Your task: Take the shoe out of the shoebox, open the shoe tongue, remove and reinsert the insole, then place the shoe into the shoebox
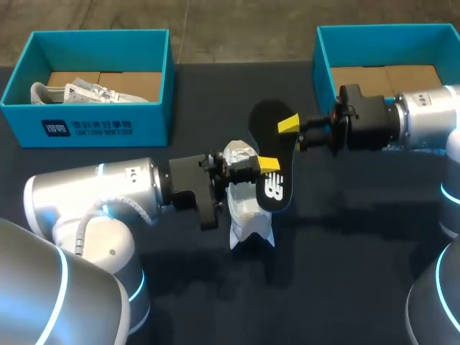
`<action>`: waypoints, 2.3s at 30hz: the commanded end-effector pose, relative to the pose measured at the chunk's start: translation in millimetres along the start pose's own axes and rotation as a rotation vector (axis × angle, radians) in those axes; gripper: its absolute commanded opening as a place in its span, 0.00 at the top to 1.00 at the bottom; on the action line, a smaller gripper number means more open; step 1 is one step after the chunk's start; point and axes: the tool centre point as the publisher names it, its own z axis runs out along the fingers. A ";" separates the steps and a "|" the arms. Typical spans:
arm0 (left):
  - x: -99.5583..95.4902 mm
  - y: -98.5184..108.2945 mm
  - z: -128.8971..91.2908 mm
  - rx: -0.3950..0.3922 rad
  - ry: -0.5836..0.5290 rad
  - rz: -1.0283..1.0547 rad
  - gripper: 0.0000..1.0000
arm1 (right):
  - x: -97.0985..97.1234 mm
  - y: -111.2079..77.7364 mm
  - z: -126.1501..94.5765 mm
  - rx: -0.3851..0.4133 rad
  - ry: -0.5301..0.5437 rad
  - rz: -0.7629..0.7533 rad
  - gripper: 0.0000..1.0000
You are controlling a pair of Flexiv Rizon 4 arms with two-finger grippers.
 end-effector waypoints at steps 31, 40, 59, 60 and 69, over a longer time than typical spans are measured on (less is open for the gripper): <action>-14.3 24.1 -52.8 0.093 0.554 -0.171 0.00 | -22.1 4.9 -7.6 0.016 -0.018 0.037 1.00; -28.1 45.2 -62.8 0.139 0.835 -0.212 0.00 | -32.0 6.5 -1.7 0.044 -0.059 0.063 1.00; -56.0 68.0 -49.3 0.349 1.378 -0.135 0.00 | -49.6 8.0 14.9 0.059 -0.055 0.047 1.00; -57.4 69.2 -47.4 0.353 1.393 -0.132 0.00 | -49.5 8.6 14.9 0.059 -0.058 0.043 1.00; -64.2 73.2 -35.9 0.329 1.355 -0.132 0.00 | -47.3 12.7 15.8 0.074 -0.063 0.025 1.00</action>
